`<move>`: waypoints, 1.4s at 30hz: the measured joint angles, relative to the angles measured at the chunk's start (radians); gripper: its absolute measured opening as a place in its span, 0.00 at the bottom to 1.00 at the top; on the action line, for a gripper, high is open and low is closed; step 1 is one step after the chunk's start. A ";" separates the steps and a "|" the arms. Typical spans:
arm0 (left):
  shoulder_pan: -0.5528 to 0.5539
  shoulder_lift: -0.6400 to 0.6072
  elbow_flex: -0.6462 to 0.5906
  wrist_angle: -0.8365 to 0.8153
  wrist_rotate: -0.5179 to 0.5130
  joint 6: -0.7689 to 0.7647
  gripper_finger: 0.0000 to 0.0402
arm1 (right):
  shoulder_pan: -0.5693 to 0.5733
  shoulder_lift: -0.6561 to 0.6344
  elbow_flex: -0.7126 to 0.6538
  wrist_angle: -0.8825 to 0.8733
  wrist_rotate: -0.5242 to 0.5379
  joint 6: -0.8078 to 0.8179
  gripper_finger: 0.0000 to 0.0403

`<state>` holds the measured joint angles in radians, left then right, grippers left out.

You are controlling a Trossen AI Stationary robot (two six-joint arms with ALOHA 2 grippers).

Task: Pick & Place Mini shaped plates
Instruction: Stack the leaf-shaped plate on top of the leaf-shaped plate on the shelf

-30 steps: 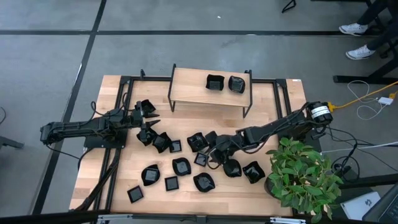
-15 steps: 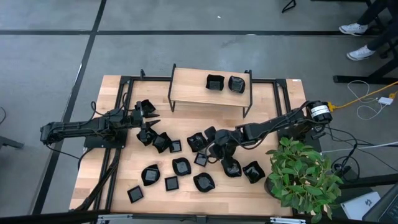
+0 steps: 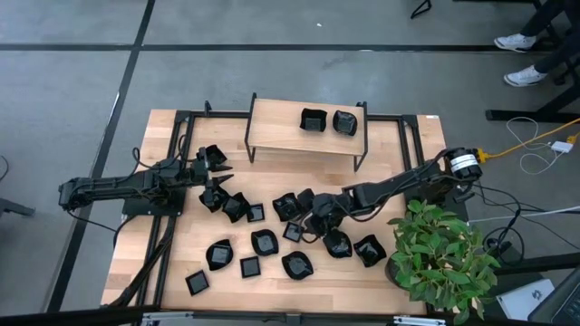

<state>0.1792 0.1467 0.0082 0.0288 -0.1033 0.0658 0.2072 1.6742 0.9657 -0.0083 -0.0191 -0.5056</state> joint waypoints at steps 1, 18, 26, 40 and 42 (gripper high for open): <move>0.000 0.000 0.000 0.000 0.000 0.000 0.26 | -0.001 0.011 0.000 0.014 0.000 0.000 0.50; 0.000 0.000 0.000 0.000 0.000 0.000 0.26 | -0.043 0.086 0.000 0.070 0.099 0.004 0.38; 0.000 0.000 0.000 0.000 0.000 0.000 0.26 | -0.043 0.086 0.000 0.028 0.099 0.003 0.25; 0.000 0.000 0.000 0.000 0.000 0.000 0.26 | -0.043 0.114 0.000 0.041 0.133 0.000 0.17; 0.000 0.000 0.000 0.000 0.000 0.000 0.26 | -0.043 0.115 0.000 0.041 0.133 0.000 0.15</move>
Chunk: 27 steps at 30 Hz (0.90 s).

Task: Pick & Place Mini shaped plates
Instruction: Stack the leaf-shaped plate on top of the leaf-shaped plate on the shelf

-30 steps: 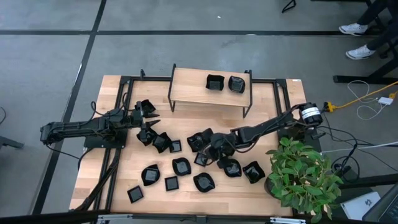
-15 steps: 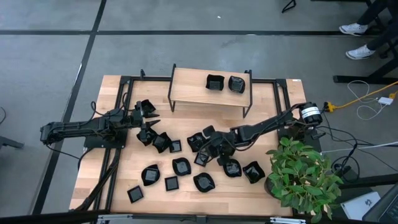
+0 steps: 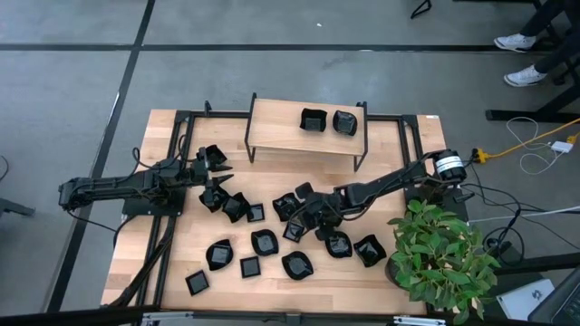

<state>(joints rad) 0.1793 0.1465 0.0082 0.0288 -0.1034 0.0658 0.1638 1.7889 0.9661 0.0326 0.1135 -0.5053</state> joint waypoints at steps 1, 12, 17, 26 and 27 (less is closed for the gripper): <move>0.000 0.000 0.000 0.000 0.000 0.000 0.26 | 0.000 0.000 0.000 0.000 0.000 0.000 0.14; 0.000 0.000 0.000 0.000 0.000 0.000 0.26 | 0.000 0.000 0.000 0.004 0.000 0.000 0.03; 0.000 0.000 0.000 0.000 0.000 0.000 0.26 | 0.000 -0.003 0.000 0.016 0.000 0.004 0.02; 0.000 0.000 0.000 0.000 0.000 0.000 0.26 | 0.000 -0.027 0.110 -0.125 0.000 0.061 0.01; 0.000 0.000 0.000 0.000 0.000 0.000 0.26 | 0.000 -0.028 0.126 -0.144 0.000 0.069 0.01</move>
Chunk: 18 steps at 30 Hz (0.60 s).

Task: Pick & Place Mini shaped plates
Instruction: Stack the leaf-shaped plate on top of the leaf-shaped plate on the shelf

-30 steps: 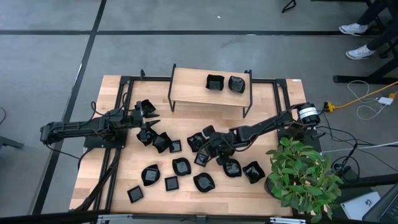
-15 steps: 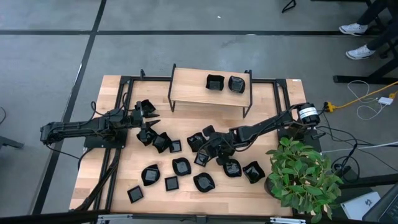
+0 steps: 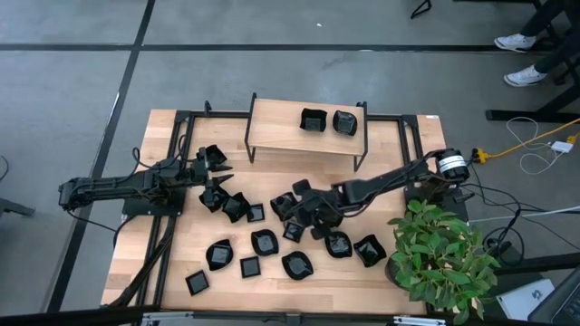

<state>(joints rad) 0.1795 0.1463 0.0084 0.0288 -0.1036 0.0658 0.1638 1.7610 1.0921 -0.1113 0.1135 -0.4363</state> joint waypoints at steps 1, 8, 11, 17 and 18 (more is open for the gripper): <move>0.000 0.000 0.000 0.000 0.000 0.000 0.26 | 0.000 -0.004 0.016 -0.021 0.000 0.012 0.01; 0.000 0.000 0.000 0.000 0.000 0.000 0.26 | 0.000 -0.011 0.212 -0.258 0.088 0.083 0.01; 0.000 0.000 0.000 0.000 0.000 0.000 0.26 | -0.004 -0.011 0.310 -0.387 0.145 0.115 0.00; 0.000 0.000 0.000 0.000 0.000 0.000 0.26 | -0.041 -0.012 0.471 -0.607 0.217 0.184 0.00; 0.000 0.000 0.000 0.000 0.000 0.000 0.26 | -0.050 -0.012 0.493 -0.647 0.230 0.197 0.00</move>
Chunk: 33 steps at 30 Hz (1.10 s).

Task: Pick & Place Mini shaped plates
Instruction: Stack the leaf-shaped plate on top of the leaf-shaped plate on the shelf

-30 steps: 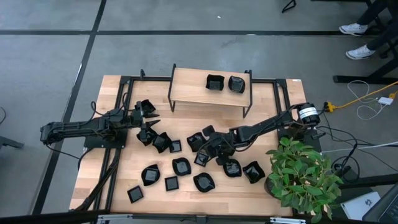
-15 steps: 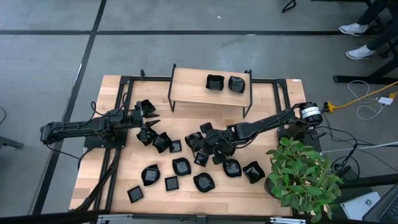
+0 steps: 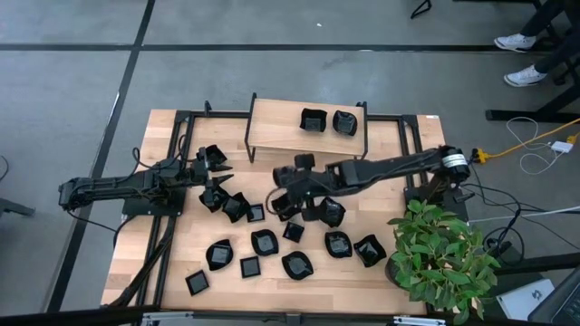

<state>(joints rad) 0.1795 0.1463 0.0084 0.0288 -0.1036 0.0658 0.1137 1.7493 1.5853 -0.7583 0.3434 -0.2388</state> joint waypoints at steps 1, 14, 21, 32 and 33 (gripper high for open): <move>0.000 0.000 0.000 0.000 0.000 0.000 0.26 | -0.012 0.000 0.021 -0.040 0.014 0.014 0.00; 0.000 0.000 0.000 0.000 0.000 0.000 0.26 | -0.189 -0.086 0.109 -0.302 0.058 0.154 0.00; 0.000 0.000 0.000 0.000 0.000 0.000 0.26 | -0.245 -0.177 0.108 -0.308 0.154 0.248 0.00; 0.000 0.000 0.000 0.000 0.000 0.000 0.26 | -0.344 -0.178 0.015 -0.397 0.253 0.317 0.00; 0.000 0.000 0.000 0.000 0.000 0.000 0.26 | -0.352 -0.179 -0.004 -0.392 0.254 0.317 0.00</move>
<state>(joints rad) 0.1795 0.1467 0.0082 0.0288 -0.1036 0.0658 -0.2386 1.5707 1.5811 -1.1504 0.5978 0.0782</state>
